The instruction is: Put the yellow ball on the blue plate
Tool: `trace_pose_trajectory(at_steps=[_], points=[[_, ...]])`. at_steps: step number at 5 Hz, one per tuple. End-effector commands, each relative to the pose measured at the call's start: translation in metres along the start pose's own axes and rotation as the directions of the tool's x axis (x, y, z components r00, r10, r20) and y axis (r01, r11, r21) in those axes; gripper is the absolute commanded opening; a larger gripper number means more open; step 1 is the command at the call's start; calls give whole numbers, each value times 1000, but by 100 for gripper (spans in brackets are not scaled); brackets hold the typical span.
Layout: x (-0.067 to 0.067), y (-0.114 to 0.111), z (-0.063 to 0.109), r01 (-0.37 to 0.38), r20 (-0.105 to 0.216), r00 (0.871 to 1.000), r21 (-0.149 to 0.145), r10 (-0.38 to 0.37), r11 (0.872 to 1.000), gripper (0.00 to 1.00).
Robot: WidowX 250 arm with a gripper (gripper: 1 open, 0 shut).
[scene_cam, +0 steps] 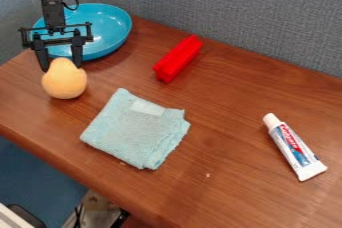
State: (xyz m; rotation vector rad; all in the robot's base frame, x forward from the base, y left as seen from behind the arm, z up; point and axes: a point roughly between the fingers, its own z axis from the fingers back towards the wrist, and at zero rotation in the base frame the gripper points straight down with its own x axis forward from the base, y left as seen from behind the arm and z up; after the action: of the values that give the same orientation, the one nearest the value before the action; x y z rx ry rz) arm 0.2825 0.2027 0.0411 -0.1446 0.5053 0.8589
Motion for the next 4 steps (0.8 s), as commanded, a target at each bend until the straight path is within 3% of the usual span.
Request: trace_pose_trajectory(at_steps=[1, 4], points=[[-2, -11, 2, 41, 8, 999, -5, -41, 999, 0], [0, -14, -1, 56, 0, 998, -6, -56, 998, 0]])
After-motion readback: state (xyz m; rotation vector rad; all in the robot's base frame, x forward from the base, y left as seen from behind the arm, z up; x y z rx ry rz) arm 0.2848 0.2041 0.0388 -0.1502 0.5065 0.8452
